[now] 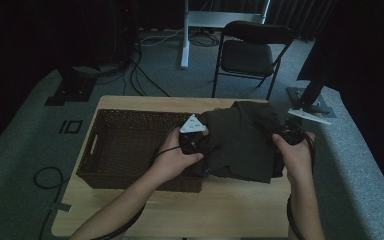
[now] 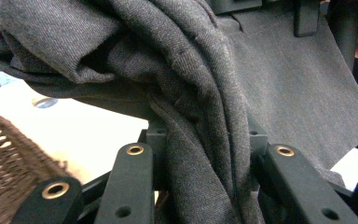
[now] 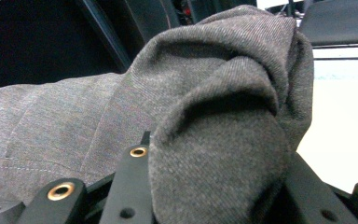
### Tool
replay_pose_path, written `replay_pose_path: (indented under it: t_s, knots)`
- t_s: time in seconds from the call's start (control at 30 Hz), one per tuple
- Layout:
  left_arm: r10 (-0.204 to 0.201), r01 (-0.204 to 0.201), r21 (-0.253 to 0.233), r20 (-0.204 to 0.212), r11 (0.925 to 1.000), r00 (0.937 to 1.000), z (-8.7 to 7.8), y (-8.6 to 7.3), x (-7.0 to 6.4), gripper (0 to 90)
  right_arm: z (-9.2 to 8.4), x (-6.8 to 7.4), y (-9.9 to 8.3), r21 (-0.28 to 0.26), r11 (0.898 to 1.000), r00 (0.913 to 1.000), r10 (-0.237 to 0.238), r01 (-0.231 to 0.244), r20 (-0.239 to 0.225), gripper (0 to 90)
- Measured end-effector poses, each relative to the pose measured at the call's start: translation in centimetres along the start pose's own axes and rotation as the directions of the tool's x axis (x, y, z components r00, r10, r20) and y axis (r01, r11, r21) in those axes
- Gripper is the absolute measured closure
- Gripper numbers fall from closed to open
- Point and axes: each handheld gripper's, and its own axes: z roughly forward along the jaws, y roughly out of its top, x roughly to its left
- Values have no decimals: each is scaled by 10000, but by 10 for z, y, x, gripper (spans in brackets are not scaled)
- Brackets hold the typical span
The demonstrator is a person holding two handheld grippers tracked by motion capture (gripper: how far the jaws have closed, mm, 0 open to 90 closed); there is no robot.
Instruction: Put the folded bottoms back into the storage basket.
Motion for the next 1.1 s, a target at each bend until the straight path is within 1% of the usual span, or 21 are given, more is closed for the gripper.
replay_pose_path:
  t_s: [0.03, 0.07, 0.17, 0.27, 0.3, 0.33, 0.43, 0.53, 0.57, 0.6, 0.63, 0.7, 0.73, 0.77, 0.8, 0.9, 0.93, 0.97, 1.0, 1.07, 1.1]
  knots:
    - [-71, 71, -33, -38, 10000, 10000, -5, 0, 5, 673, 2, 2, 1, -21, 10000, 10000, 19, -19, -47, 674]
    - [-71, 71, -33, -38, 10000, 10000, -5, 0, 5, 673, 4, 5, 2, -24, 10000, 10000, -5, 5, -95, 673]
    - [-131, 128, -120, -187, 9998, 9997, -16, 0, 12, 673, 11, 13, 6, -9, 10000, 9998, -72, 72, -169, 674]
    - [-118, 115, -93, -239, 9999, 9996, -21, -1, 16, 673, 18, 21, 8, 45, 9998, 9996, -172, 173, -212, 674]
    - [-32, 29, -108, -308, 9999, 9995, -26, -2, 20, 673, 20, 24, 9, 39, 9998, 9996, -200, 201, -219, 674]
    - [-32, 29, -108, -308, 9999, 9995, -26, -2, 20, 673, 20, 24, 9, 39, 9998, 9996, -200, 201, -219, 674]
    - [-169, 163, -147, -418, 9998, 9990, -36, -6, 26, 672, 29, 33, 10, 89, 9994, 9989, -334, 337, -325, 674]
    - [-265, 257, -181, -467, 9995, 9986, -41, -7, 30, 673, 36, 41, 12, 139, 9990, 9983, -412, 418, -415, 673]
    - [-298, 289, -169, -579, 9994, 9979, -46, -8, 34, 673, 38, 44, 12, 145, 9990, 9981, -425, 432, -452, 674]
    - [-298, 289, -169, -579, 9994, 9979, -46, -8, 34, 672, 38, 44, 12, 145, 9990, 9981, -425, 432, -452, 674]
    - [-285, 274, -184, -650, 9995, 9975, -50, -9, 36, 673, 44, 49, 13, 143, 9989, 9975, -442, 451, -550, 674]
    - [-310, 297, -175, -775, 9994, 9965, -58, -10, 41, 672, 48, 54, 13, 143, 9989, 9970, -429, 438, -640, 673]
    - [-310, 297, -175, -775, 9994, 9965, -58, -10, 41, 672, 48, 54, 13, 143, 9989, 9970, -429, 438, -640, 673]
    - [-394, 380, -178, -842, 9991, 9957, -63, -12, 45, 673, 54, 60, 13, 161, 9987, 9964, -475, 487, -701, 674]
    - [-394, 380, -178, -842, 9991, 9957, -63, -12, 45, 673, 54, 60, 13, 161, 9987, 9964, -475, 487, -701, 674]
    - [-508, 489, -228, -970, 9985, 9940, -72, -17, 52, 673, 63, 70, 14, 259, 9975, 9953, -631, 652, -735, 674]
    - [-508, 489, -228, -970, 9985, 9940, -72, -17, 52, 673, 63, 70, 14, 259, 9975, 9953, -631, 652, -735, 674]
    - [-572, 548, -260, -1049, 9982, 9928, -76, -19, 55, 673, 68, 75, 14, 289, 9973, 9948, -647, 672, -789, 674]
    - [-572, 548, -260, -1049, 9982, 9928, -76, -19, 55, 673, 68, 75, 14, 289, 9973, 9948, -647, 672, -789, 674]
    - [-552, 528, -240, -1137, 9983, 9920, -82, -22, 58, 673, 73, 80, 14, 321, 9972, 9941, -652, 682, -864, 674]
    - [-623, 597, -244, -1206, 9979, 9907, -88, -24, 62, 673, 78, 84, 14, 350, 9971, 9933, -647, 683, -957, 674]
